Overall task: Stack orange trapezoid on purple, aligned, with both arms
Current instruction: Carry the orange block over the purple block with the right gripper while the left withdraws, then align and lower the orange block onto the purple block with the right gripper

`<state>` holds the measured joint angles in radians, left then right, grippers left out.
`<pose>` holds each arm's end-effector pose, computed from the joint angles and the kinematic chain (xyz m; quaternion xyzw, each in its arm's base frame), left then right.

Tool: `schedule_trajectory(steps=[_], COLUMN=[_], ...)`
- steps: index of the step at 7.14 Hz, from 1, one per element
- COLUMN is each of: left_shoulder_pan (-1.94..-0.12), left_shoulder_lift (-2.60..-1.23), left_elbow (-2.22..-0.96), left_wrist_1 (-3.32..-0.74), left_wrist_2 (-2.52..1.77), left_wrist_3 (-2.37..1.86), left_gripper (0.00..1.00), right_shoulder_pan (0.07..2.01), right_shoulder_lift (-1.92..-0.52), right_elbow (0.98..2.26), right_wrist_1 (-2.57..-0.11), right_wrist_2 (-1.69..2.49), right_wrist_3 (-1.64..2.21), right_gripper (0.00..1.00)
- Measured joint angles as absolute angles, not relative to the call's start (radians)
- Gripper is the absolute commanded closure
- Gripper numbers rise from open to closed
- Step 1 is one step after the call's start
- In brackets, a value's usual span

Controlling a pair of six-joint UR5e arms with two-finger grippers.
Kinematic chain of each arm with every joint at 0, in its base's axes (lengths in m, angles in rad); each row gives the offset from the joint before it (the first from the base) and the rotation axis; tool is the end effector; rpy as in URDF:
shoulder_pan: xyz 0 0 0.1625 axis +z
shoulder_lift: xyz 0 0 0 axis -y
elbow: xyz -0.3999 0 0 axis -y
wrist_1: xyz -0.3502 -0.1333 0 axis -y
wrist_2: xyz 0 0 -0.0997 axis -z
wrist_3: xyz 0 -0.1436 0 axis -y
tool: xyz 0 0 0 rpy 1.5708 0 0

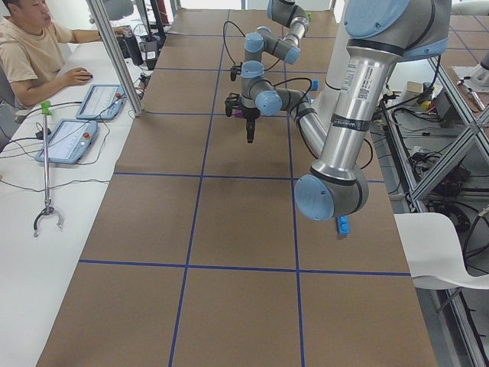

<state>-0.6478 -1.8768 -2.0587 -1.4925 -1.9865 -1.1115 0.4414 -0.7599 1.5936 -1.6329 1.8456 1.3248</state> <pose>0.3751 -0.3783 0.3278 0.0157 0.3931 -0.0143 0.9192 -0.5864 -0.3814 0.2082 0.0061 -0.3937 0.0382 0.9184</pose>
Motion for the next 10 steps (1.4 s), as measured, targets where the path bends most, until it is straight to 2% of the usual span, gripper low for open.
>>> schedule_trajectory(steps=[10], left_shoulder_pan=[-0.646], left_shoulder_lift=[-1.878], left_elbow=[-2.058], left_wrist_1=[-1.493], left_wrist_2=[-1.983], left_wrist_3=[-1.112], left_gripper=[0.0], right_shoulder_pan=[0.43], right_shoulder_lift=[-0.759], right_elbow=[1.557], right_wrist_1=[-1.633], right_wrist_2=[1.83], right_wrist_3=[1.274], right_gripper=[1.0])
